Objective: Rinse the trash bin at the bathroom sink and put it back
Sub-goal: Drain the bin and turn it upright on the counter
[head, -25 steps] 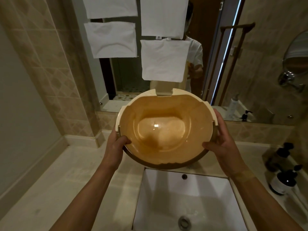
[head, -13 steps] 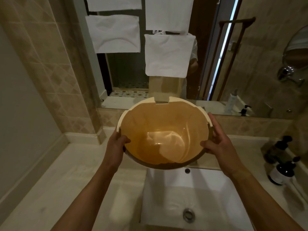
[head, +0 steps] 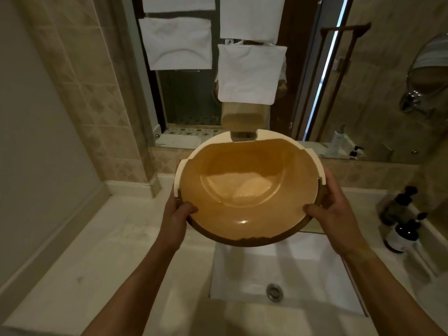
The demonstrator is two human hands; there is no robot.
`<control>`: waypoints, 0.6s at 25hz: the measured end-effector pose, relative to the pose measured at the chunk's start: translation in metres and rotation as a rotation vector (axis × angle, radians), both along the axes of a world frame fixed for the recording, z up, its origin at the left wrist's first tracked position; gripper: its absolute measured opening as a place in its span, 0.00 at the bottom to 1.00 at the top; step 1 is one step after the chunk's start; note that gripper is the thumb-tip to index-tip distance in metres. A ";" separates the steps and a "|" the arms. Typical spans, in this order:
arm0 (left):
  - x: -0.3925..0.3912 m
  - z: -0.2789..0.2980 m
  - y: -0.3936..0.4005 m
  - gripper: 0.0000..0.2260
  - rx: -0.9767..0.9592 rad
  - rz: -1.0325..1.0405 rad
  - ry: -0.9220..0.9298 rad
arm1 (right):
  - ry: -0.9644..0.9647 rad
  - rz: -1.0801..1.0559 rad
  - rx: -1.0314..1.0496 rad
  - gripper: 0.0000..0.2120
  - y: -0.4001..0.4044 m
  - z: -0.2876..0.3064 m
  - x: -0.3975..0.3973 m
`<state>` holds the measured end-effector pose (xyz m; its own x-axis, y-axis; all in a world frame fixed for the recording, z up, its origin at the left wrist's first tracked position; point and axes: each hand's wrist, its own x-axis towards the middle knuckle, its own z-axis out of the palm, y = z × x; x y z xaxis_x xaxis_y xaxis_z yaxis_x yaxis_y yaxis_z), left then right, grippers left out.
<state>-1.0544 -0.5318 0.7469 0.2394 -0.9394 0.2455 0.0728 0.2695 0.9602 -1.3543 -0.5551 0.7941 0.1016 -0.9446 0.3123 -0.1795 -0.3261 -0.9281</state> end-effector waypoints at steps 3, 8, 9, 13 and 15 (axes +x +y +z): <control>-0.017 -0.014 0.010 0.24 0.109 -0.002 0.231 | 0.153 -0.017 -0.104 0.41 0.015 0.022 -0.007; -0.054 -0.023 0.053 0.22 0.232 -0.018 0.330 | 0.262 -0.063 -0.116 0.41 0.057 0.034 -0.033; -0.059 -0.022 0.061 0.21 0.225 -0.009 0.304 | 0.243 -0.066 -0.101 0.42 0.066 0.032 -0.039; -0.068 0.006 0.099 0.15 0.111 0.051 0.015 | -0.010 -0.051 0.019 0.41 0.101 0.014 -0.057; -0.069 0.025 0.117 0.16 0.052 0.067 -0.153 | -0.194 -0.016 0.109 0.40 0.113 -0.004 -0.059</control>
<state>-1.1232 -0.4147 0.7721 0.2655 -0.9350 0.2351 -0.0915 0.2183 0.9716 -1.4130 -0.4423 0.7899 0.0348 -0.9748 0.2202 0.0014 -0.2203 -0.9754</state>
